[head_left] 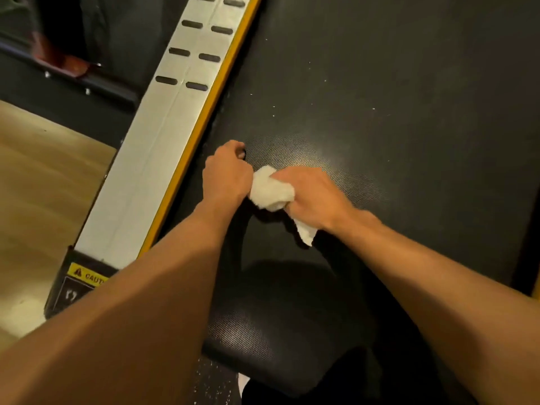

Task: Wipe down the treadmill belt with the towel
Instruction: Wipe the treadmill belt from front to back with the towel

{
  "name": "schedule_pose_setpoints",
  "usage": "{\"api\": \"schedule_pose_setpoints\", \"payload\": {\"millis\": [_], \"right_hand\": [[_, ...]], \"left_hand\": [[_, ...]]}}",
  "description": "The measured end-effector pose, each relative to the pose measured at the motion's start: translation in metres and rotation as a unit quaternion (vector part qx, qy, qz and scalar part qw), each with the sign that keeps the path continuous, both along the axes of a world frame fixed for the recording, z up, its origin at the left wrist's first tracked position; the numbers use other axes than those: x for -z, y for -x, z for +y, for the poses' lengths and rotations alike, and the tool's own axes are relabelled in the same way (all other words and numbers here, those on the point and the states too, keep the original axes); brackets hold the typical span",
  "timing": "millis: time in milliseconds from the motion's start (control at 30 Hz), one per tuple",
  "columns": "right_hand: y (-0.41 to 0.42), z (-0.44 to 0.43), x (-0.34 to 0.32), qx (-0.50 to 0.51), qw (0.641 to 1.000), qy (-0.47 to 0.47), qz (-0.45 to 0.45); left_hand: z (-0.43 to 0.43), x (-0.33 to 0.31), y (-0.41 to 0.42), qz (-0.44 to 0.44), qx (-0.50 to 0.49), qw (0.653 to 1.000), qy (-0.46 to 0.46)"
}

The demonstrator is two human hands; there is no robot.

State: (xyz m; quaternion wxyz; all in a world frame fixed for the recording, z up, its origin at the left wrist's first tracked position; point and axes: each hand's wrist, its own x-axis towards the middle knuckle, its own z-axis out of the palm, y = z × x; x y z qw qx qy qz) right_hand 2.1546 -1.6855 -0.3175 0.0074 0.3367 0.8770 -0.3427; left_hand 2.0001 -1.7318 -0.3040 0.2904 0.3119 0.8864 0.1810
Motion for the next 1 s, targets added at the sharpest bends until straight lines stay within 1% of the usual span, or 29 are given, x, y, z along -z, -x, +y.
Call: {"api": "schedule_pose_setpoints", "payload": {"millis": [33, 67, 100, 133, 167, 200, 267, 333, 400, 433, 467, 533, 567, 633, 700, 733, 767, 867, 900, 933, 1000], "right_hand": [[0.001, 0.013, 0.003, 0.044, 0.998, -0.047, 0.011], [0.001, 0.032, 0.009, 0.098, 0.990, -0.100, 0.001], [0.000, 0.052, 0.013, 0.152, 0.978, -0.137, -0.029], [-0.002, 0.068, 0.015, 0.189, 0.969, -0.151, -0.058], [-0.002, 0.073, 0.017, 0.201, 0.965, -0.150, -0.076], [0.000, 0.067, 0.018, 0.188, 0.968, -0.142, -0.083], [0.009, 0.019, 0.014, 0.134, 0.985, -0.094, -0.050], [0.019, -0.048, 0.005, 0.041, 0.999, 0.009, -0.014], [0.021, -0.094, -0.004, -0.077, 0.992, 0.095, -0.035], [0.021, -0.100, -0.006, -0.098, 0.989, 0.109, -0.032], [0.020, -0.097, -0.006, -0.080, 0.992, 0.102, -0.009], [0.017, -0.075, -0.003, 0.011, 0.999, 0.042, 0.022], [0.017, -0.059, -0.004, 0.054, 0.998, 0.000, 0.018], [0.014, -0.035, 0.001, 0.109, 0.991, -0.069, -0.022], [0.015, -0.037, 0.005, 0.141, 0.985, -0.093, -0.045], [0.017, -0.049, 0.006, 0.136, 0.986, -0.089, -0.036], [0.019, -0.067, 0.006, 0.106, 0.992, -0.071, -0.023], [0.028, -0.098, -0.009, -0.038, 0.999, 0.001, -0.029], [0.033, -0.090, -0.013, -0.041, 0.999, 0.012, -0.020], [0.039, -0.077, -0.013, -0.016, 1.000, -0.002, -0.013], [0.048, -0.046, -0.005, 0.074, 0.995, -0.071, -0.019]], "left_hand": [[0.001, -0.001, 0.004, -0.014, 0.000, 1.000, -0.004], [0.001, -0.001, 0.009, -0.024, 0.005, 1.000, -0.005], [0.000, -0.001, 0.012, -0.027, 0.015, 1.000, -0.005], [-0.001, 0.000, 0.014, -0.028, 0.023, 0.999, -0.004], [-0.001, 0.001, 0.015, -0.030, 0.026, 0.999, -0.002], [-0.002, 0.001, 0.015, -0.034, 0.026, 0.999, 0.002], [-0.001, -0.002, 0.013, -0.039, 0.031, 0.999, 0.010], [-0.002, -0.008, 0.013, -0.038, 0.052, 0.998, 0.015], [-0.006, -0.012, 0.011, -0.030, 0.082, 0.996, 0.012], [-0.011, -0.013, 0.010, -0.022, 0.098, 0.995, 0.010], [-0.017, -0.013, 0.010, -0.013, 0.115, 0.993, 0.006], [-0.030, -0.011, 0.010, 0.007, 0.137, 0.991, -0.005], [-0.036, -0.010, 0.011, 0.018, 0.141, 0.990, -0.010], [-0.048, -0.008, 0.015, 0.036, 0.145, 0.989, -0.017], [-0.059, -0.006, 0.018, 0.046, 0.160, 0.986, -0.014], [-0.064, -0.006, 0.020, 0.048, 0.167, 0.985, -0.006], [-0.068, -0.007, 0.021, 0.048, 0.174, 0.984, 0.006], [-0.072, -0.009, 0.027, 0.030, 0.196, 0.979, 0.040], [-0.071, -0.011, 0.029, 0.020, 0.199, 0.979, 0.043], [-0.070, -0.013, 0.030, 0.007, 0.195, 0.980, 0.039], [-0.066, -0.018, 0.033, -0.020, 0.166, 0.986, 0.022]]}}
